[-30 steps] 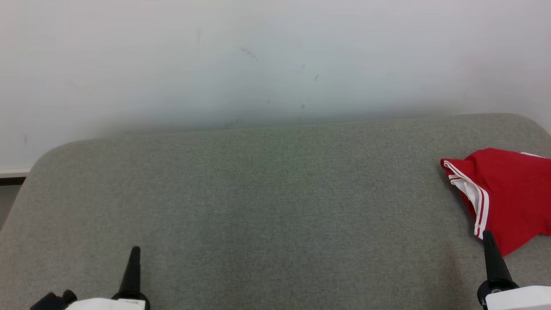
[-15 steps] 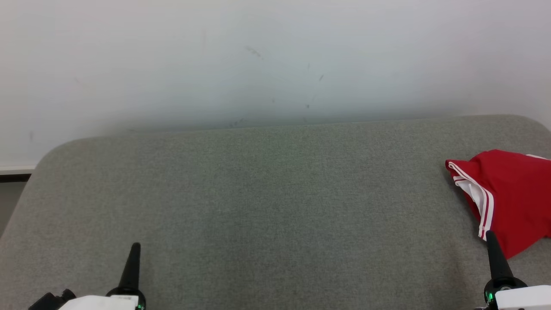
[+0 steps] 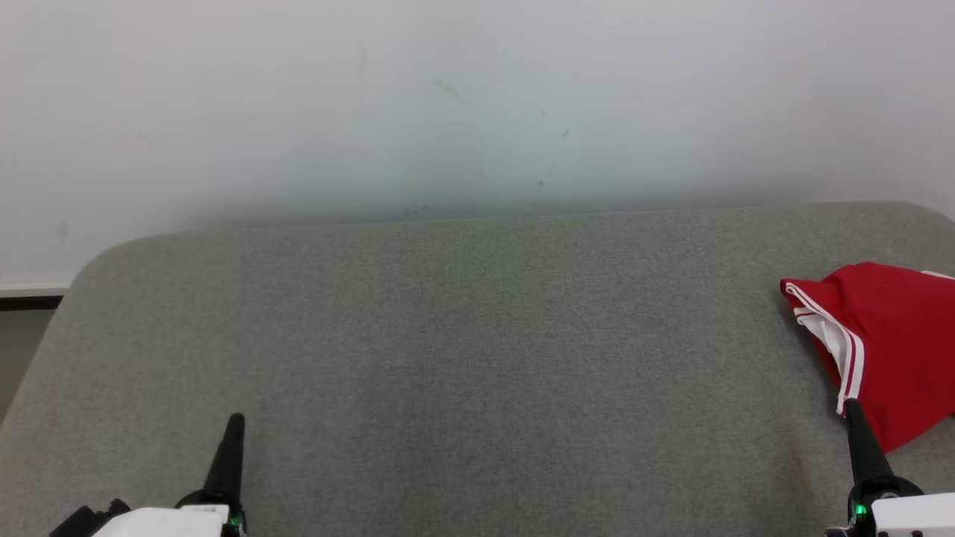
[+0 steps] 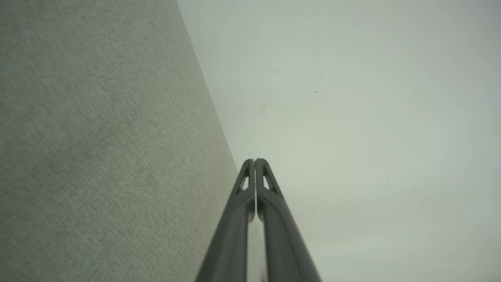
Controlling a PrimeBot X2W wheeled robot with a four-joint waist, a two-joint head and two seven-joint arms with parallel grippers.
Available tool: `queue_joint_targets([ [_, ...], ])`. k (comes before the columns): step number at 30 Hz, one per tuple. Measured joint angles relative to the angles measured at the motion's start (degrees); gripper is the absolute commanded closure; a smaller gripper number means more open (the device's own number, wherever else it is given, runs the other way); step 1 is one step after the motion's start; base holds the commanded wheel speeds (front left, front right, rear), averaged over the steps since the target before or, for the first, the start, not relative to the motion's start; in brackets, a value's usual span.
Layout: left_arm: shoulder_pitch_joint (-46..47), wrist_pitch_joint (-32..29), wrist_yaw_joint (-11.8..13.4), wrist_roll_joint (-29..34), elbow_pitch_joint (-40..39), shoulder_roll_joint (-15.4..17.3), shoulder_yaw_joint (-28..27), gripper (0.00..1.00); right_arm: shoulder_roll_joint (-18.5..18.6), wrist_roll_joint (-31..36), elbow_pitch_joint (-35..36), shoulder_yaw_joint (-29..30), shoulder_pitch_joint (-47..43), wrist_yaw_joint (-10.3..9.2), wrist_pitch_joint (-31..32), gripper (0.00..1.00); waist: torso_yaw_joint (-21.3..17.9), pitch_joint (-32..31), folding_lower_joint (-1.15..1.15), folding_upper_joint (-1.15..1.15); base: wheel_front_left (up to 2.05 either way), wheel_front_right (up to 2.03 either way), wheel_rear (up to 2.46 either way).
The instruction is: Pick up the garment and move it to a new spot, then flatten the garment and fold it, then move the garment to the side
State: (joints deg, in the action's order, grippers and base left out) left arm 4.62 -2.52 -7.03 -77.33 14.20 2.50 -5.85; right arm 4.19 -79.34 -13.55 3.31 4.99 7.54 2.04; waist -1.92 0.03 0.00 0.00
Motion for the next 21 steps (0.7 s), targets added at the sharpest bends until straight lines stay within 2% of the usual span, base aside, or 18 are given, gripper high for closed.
queue_joint_targets([
  [21,0.9,-2.5,-0.1,-9.2,0.0,0.1,-0.4,1.00,-0.6,-7.8,-0.2,1.7,0.7,0.00,2.5,1.00,1.1,0.1,0.00,0.00,0.00,0.00,0.00],
])
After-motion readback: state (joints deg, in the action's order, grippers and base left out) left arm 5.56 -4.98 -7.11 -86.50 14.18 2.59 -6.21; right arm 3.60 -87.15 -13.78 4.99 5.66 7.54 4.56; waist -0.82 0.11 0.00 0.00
